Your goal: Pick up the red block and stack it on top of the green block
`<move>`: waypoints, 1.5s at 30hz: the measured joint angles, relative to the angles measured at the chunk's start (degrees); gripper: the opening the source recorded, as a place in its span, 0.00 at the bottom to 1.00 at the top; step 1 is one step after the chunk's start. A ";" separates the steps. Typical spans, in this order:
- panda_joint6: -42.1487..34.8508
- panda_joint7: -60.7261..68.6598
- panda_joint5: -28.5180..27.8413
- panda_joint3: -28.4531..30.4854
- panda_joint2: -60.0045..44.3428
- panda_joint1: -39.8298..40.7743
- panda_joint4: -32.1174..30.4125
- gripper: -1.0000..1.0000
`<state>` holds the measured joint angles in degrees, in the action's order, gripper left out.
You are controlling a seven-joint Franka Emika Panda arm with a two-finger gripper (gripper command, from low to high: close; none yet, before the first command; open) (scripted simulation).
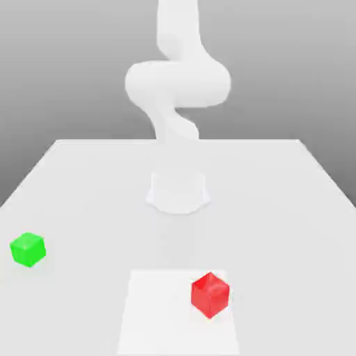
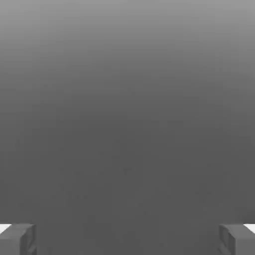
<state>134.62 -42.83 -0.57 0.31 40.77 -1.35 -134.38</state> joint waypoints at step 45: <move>22.49 18.82 0.21 6.24 -42.26 2.77 -21.25 0.00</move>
<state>157.11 -24.00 -0.35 6.55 -1.49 1.41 -155.64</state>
